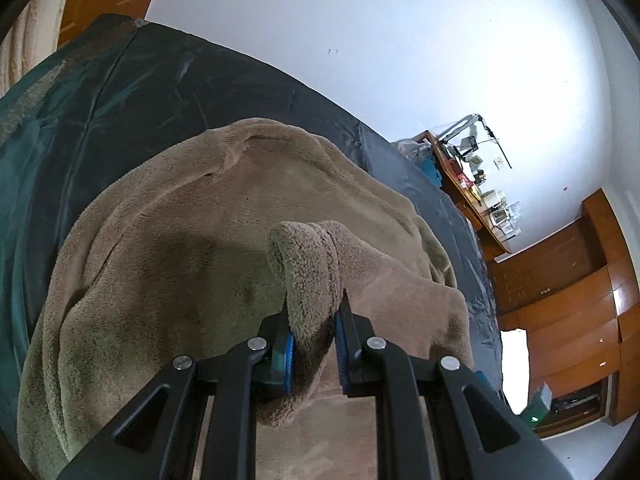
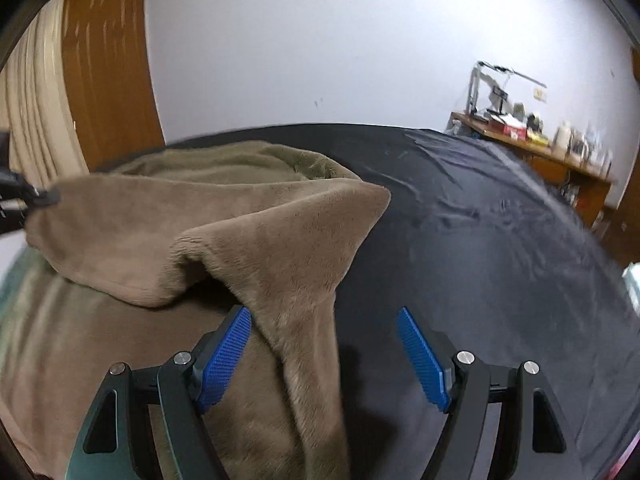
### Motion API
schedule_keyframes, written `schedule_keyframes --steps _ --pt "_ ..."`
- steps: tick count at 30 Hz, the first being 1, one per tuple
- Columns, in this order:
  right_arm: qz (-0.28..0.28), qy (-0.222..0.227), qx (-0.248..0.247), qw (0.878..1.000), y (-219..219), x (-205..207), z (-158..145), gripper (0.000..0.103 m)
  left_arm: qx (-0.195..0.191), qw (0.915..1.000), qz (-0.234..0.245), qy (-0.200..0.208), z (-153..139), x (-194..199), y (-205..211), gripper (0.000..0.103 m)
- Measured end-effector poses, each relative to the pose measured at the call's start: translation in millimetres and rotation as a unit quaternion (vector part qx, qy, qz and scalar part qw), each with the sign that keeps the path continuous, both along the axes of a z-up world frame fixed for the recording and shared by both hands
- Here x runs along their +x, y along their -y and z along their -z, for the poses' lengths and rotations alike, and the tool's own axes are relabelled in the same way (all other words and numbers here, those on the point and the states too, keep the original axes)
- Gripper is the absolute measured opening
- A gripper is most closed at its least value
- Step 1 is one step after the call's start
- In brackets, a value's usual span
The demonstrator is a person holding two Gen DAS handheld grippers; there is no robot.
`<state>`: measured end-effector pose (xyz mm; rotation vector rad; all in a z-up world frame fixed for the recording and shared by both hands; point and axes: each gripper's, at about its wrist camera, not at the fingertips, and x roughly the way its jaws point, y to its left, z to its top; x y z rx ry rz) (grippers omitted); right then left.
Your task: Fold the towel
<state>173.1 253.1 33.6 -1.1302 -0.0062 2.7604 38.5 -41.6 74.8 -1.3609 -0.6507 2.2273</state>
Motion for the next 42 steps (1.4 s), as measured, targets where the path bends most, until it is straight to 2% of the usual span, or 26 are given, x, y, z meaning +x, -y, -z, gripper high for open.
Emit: schedule_keyframes --steps 3,6,8,11,12,16,23,26,30,33,35,38,39,40,42 --pt "-0.034 0.032 0.052 0.998 12 -18 11 0.078 0.003 1.0000 0.000 0.000 0 -1 -1 0.018" --pt "-0.025 0.034 0.053 0.998 5 -28 17 0.078 0.003 1.0000 -0.002 -0.001 -2 -2 2 0.018" --pt "0.023 0.024 0.036 0.999 -16 -26 16 0.078 0.003 1.0000 -0.005 -0.001 -2 -3 5 0.018" --pt "0.119 -0.010 -0.025 0.992 -62 -4 8 0.078 0.005 0.9999 -0.001 0.010 4 -4 6 0.018" --pt "0.138 -0.016 -0.055 0.989 -75 6 8 0.078 0.007 0.9998 0.006 0.018 7 -4 4 0.018" --pt "0.170 -0.019 -0.102 0.980 -96 25 11 0.078 -0.004 0.9995 0.007 0.031 20 -2 8 0.018" --pt "0.137 -0.007 -0.051 0.989 -81 35 7 0.078 -0.026 0.9983 0.004 0.053 42 3 18 0.018" --pt "0.132 -0.007 -0.066 0.989 -84 46 4 0.078 -0.035 0.9975 0.003 0.062 52 5 22 0.018" --pt "0.162 -0.043 -0.056 0.984 -85 63 -14 0.078 -0.031 0.9974 0.019 0.062 54 12 16 0.018" --pt "0.159 -0.086 -0.047 0.982 -77 68 -36 0.079 -0.027 0.9972 0.032 0.062 54 18 11 0.018" --pt "0.131 -0.107 -0.051 0.984 -66 61 -48 0.079 -0.025 0.9975 0.039 0.053 49 24 6 0.019" --pt "0.072 -0.107 -0.067 0.989 -43 39 -52 0.079 -0.033 0.9981 0.042 0.029 40 32 -3 0.036" --pt "0.055 -0.105 -0.072 0.990 -39 33 -52 0.079 -0.041 0.9980 0.042 0.022 39 34 -7 0.047" --pt "0.035 -0.098 -0.077 0.992 -32 24 -50 0.079 -0.049 0.9977 0.042 0.019 40 35 -11 0.052" --pt "0.001 -0.072 -0.080 0.994 -18 5 -41 0.079 -0.069 0.9965 0.042 0.021 47 35 -18 0.056"
